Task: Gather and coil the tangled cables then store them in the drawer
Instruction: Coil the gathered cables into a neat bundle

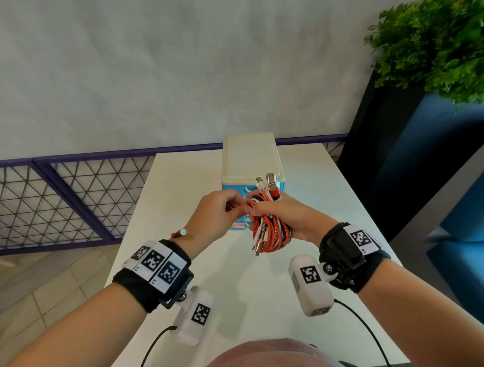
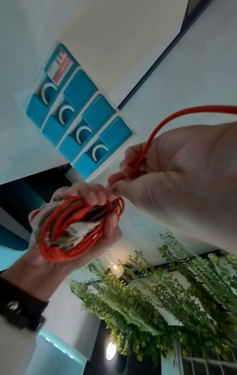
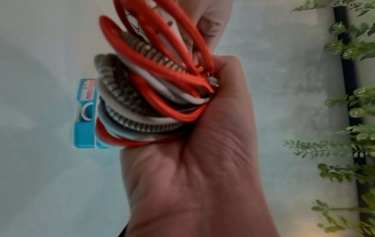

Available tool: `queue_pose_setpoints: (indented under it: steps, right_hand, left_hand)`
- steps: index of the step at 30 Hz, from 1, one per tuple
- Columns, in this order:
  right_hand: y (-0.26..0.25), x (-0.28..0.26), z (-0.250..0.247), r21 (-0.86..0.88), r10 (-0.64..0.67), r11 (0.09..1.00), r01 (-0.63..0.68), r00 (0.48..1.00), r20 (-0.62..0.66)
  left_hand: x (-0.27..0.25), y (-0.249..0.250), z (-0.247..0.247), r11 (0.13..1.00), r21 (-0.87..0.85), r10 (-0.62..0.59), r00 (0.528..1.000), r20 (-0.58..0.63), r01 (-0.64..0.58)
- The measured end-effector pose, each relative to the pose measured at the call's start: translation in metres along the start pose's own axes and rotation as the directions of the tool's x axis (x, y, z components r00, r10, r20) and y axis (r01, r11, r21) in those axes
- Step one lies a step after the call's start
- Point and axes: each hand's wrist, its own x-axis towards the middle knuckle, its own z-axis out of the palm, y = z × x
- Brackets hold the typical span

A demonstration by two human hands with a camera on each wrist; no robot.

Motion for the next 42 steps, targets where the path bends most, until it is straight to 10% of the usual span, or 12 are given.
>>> queue_pose_setpoints:
  steps: [6, 11, 15, 24, 31, 39, 42]
  right_hand:
    - [0.001, 0.003, -0.014, -0.182, -0.039, 0.983, 0.016, 0.991, -0.124]
    - [0.001, 0.008, -0.019, -0.238, -0.120, 0.969, 0.070, 0.972, -0.200]
    - [0.007, 0.016, -0.009, -0.190, -0.127, 0.978, 0.085, 0.968, -0.218]
    - [0.015, 0.017, -0.007, 0.213, 0.006, 0.977, 0.020, 0.992, -0.122]
    - [0.014, 0.021, -0.006, -0.106, -0.165, 0.985, 0.140, 0.942, -0.294]
    - [0.003, 0.016, -0.047, 0.059, -0.124, 0.982, 0.181, 0.843, -0.524]
    - [-0.001, 0.012, -0.046, 0.104, -0.092, 0.984, 0.142, 0.919, -0.383]
  left_hand:
    - [0.004, -0.017, -0.021, 0.918, -0.161, -0.304, 0.903, 0.303, 0.363]
    - [-0.003, -0.015, -0.025, 0.502, -0.540, -0.428, 0.737, 0.523, 0.675]
    - [-0.006, 0.006, -0.015, 0.286, -0.657, -0.363, 0.713, 0.600, 0.698]
    - [0.000, 0.023, -0.002, 0.369, -0.628, -0.391, 0.727, 0.564, 0.685]
    - [-0.004, 0.023, 0.003, 0.572, -0.516, -0.376, 0.763, 0.525, 0.637]
    - [-0.025, -0.011, -0.010, 0.539, -0.343, -0.311, 0.560, 0.768, 0.769]
    - [-0.023, -0.018, -0.010, 0.792, -0.190, -0.342, 0.679, 0.650, 0.580]
